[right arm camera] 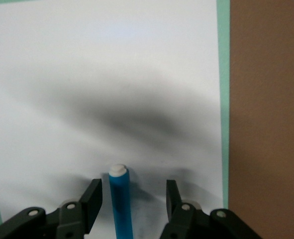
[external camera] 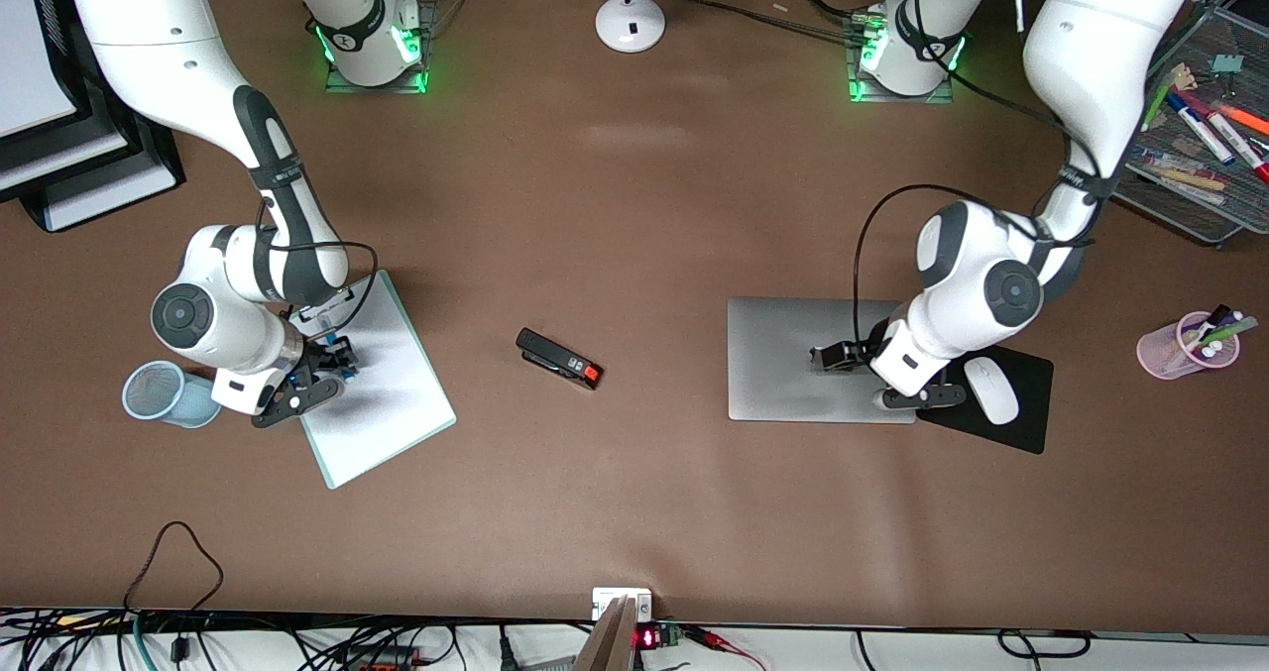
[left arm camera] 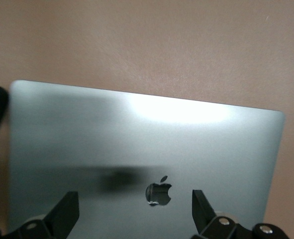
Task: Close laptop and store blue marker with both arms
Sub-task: 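Grasp the blue marker with the right gripper while the left gripper withdraws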
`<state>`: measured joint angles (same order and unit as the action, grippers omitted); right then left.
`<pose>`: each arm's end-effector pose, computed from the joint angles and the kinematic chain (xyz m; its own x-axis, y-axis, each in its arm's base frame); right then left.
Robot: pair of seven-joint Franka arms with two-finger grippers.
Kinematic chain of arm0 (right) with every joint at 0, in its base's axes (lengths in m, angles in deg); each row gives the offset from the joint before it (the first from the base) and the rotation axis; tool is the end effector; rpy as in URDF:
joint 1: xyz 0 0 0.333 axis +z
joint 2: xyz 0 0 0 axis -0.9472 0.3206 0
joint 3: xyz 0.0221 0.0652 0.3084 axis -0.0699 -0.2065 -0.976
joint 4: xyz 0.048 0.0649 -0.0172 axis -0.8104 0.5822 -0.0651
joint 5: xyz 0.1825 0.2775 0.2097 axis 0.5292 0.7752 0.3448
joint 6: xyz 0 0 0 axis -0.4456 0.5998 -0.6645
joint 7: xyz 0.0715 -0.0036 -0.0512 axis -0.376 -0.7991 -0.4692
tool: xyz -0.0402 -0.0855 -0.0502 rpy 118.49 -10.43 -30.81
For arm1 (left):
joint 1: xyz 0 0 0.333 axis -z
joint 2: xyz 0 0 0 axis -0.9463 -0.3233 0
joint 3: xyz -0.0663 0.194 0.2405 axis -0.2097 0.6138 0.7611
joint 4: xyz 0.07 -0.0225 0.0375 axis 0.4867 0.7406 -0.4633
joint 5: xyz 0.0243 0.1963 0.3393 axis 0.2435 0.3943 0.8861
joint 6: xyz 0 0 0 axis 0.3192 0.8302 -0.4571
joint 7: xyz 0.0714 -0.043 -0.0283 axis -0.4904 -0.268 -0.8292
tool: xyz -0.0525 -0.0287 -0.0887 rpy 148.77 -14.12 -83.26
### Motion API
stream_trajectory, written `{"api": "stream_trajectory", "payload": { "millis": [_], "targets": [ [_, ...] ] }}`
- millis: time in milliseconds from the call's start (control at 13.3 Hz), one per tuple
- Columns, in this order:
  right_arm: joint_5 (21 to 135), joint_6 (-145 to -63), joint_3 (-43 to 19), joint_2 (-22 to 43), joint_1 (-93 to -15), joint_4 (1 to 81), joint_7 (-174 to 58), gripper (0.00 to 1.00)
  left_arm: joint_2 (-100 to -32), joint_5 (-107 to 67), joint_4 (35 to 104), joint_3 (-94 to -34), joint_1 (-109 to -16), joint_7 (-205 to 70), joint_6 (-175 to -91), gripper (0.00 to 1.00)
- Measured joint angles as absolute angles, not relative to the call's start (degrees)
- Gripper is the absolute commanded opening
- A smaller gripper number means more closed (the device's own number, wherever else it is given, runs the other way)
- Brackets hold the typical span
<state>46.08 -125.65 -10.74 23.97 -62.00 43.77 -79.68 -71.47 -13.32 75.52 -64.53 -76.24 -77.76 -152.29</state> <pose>0.6580 0.0371 0.2009 0.8917 0.4524 -0.0155 0.4525 -0.8917 0.0040 0.6311 -0.1413 0.2480 0.9914 0.1213 -0.0491 0.1285 -0.9732 0.1906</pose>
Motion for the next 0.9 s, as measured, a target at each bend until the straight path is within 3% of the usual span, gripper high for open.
{"api": "stream_trajectory", "payload": {
  "millis": [376,902],
  "targets": [
    [46.1,-125.6,-11.1,24.7,-61.9,43.4,-79.7,0.59,-66.9,-13.3,70.1,-64.3,-78.8,-77.8,-140.0,1.00],
    [46.1,-125.6,-11.2,25.6,-61.7,43.3,-79.7,0.41,-61.6,-4.5,57.3,-62.7,-79.2,-77.7,-119.4,1.00]
  ]
}}
